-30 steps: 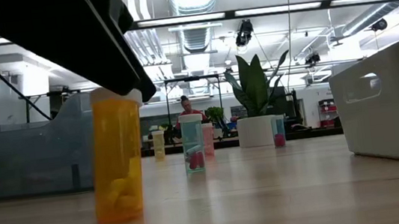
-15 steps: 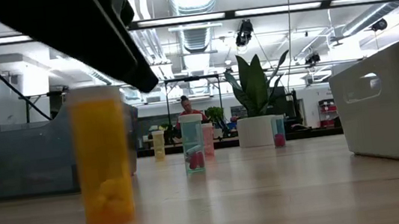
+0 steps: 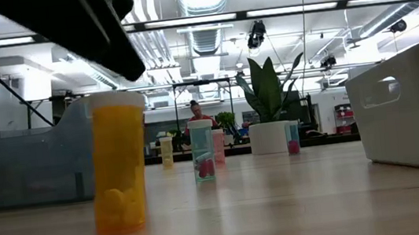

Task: Pick and place medicine bottles into bin by pill shape (circle, oval)
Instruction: Put the right orange tablet bottle into the black bin

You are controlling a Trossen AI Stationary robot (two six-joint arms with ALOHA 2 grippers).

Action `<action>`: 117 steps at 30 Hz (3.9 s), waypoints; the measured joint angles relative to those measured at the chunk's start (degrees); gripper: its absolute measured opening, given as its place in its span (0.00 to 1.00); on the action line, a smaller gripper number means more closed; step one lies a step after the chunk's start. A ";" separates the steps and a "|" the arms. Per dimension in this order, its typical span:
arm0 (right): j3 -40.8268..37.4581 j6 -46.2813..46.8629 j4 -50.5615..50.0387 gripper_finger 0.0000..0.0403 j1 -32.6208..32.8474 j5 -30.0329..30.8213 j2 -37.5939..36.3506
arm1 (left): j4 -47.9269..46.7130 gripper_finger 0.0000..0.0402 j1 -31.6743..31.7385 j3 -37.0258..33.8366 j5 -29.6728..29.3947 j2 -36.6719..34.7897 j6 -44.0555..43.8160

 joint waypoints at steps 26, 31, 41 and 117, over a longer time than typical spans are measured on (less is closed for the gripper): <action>0.00 0.00 -0.02 0.33 0.00 0.00 0.00 | 5.68 0.37 0.00 -5.05 -1.01 0.19 0.09; 0.00 0.00 -0.01 0.33 0.00 0.00 0.00 | 6.53 0.30 0.00 -5.03 -1.05 0.19 1.11; 0.00 0.00 -0.02 0.33 0.01 0.00 0.00 | 6.50 0.26 0.00 -5.05 -1.07 0.19 1.14; 0.00 0.02 -0.04 0.33 -0.01 0.02 0.00 | -2.50 0.34 1.22 -37.84 -12.39 -29.80 -20.02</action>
